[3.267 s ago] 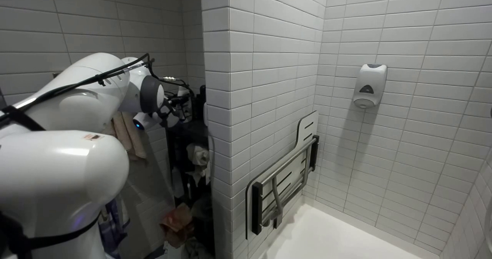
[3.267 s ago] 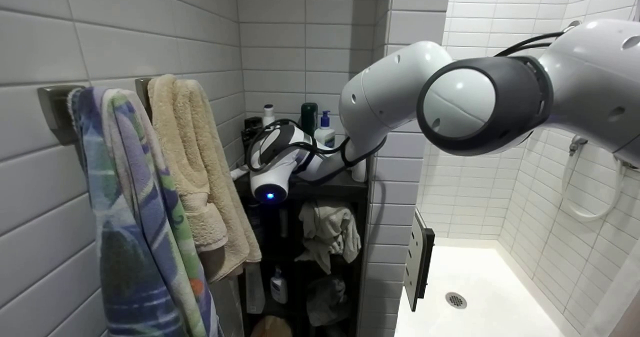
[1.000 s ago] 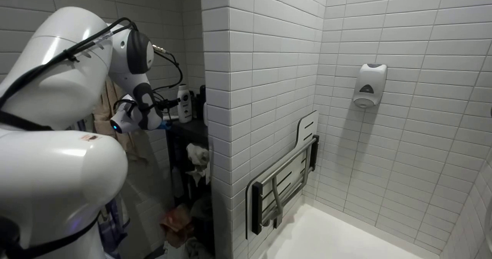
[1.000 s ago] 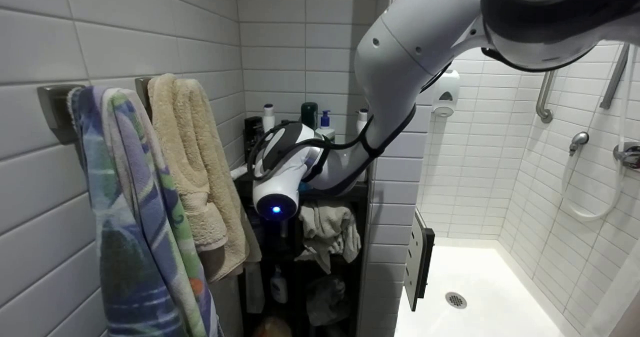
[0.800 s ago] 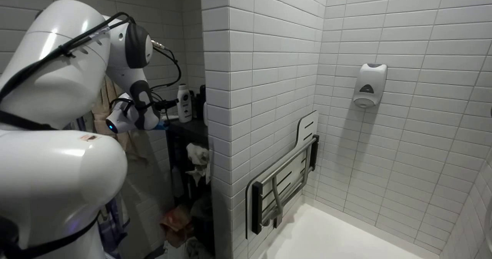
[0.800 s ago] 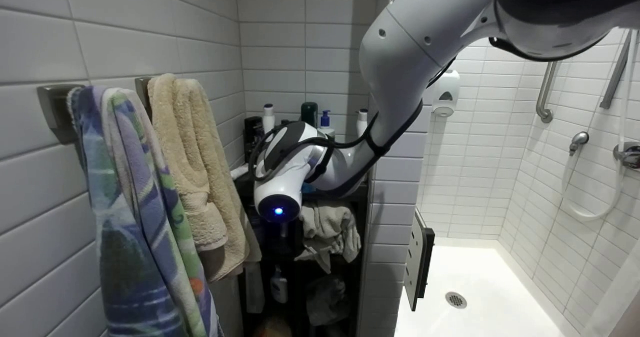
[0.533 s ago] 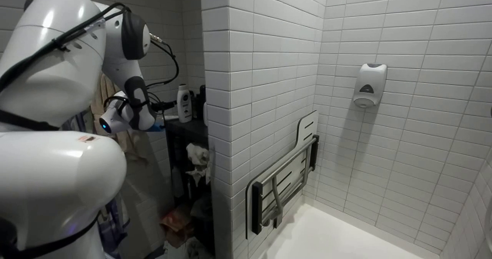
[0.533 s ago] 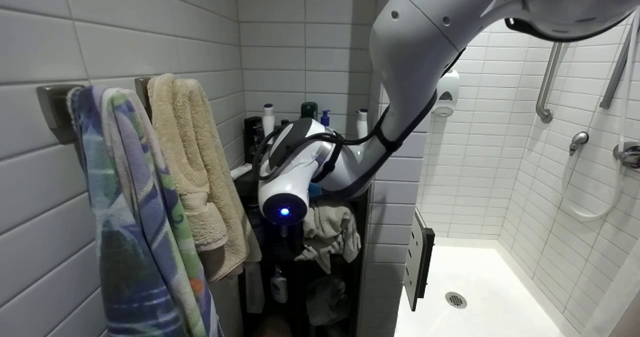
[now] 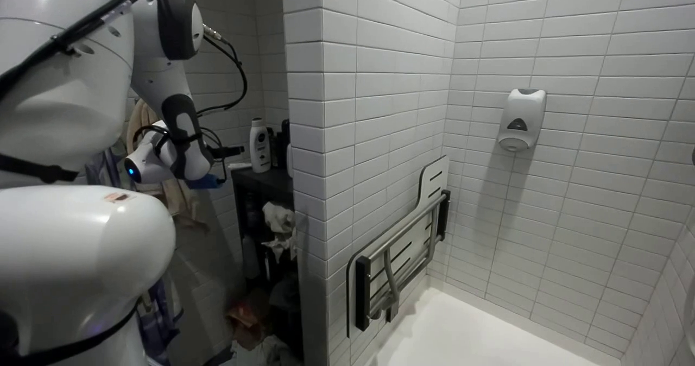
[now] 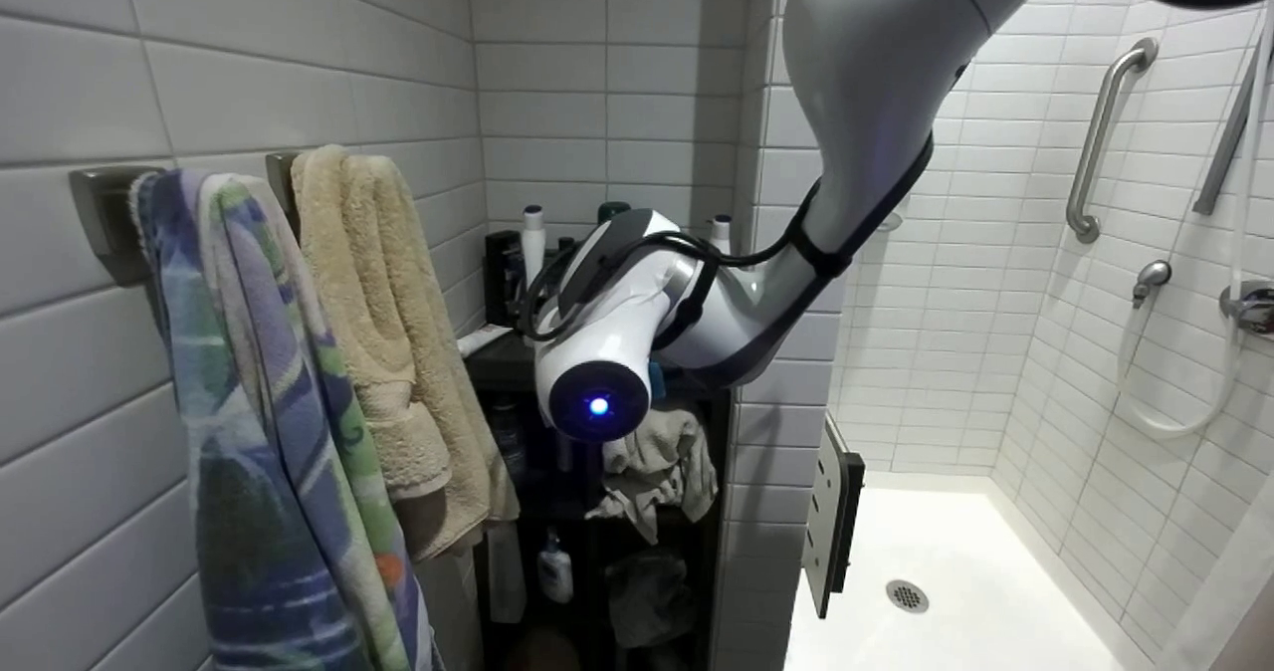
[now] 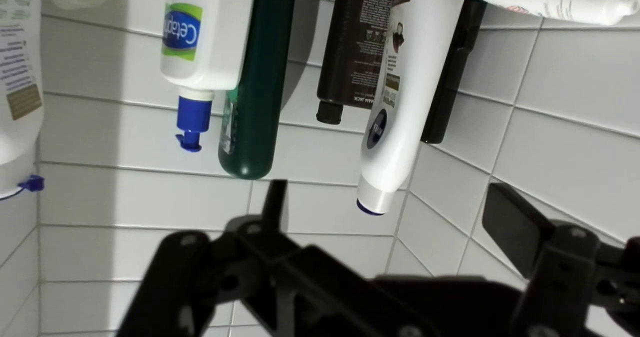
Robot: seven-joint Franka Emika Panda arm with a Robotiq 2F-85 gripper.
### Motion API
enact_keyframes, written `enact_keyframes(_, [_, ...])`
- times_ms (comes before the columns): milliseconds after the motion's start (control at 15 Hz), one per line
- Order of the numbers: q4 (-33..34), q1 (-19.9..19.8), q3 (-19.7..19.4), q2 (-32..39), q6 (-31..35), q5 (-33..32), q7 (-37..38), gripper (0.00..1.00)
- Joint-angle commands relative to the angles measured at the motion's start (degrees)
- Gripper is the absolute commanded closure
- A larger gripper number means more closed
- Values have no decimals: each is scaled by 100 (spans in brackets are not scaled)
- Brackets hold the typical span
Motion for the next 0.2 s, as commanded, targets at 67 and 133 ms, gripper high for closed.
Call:
enact_keyframes(67, [38, -30, 36, 54, -16, -2, -24, 0])
enact_keyframes(133, [47, -24, 37, 73, -22, -3, -24, 0])
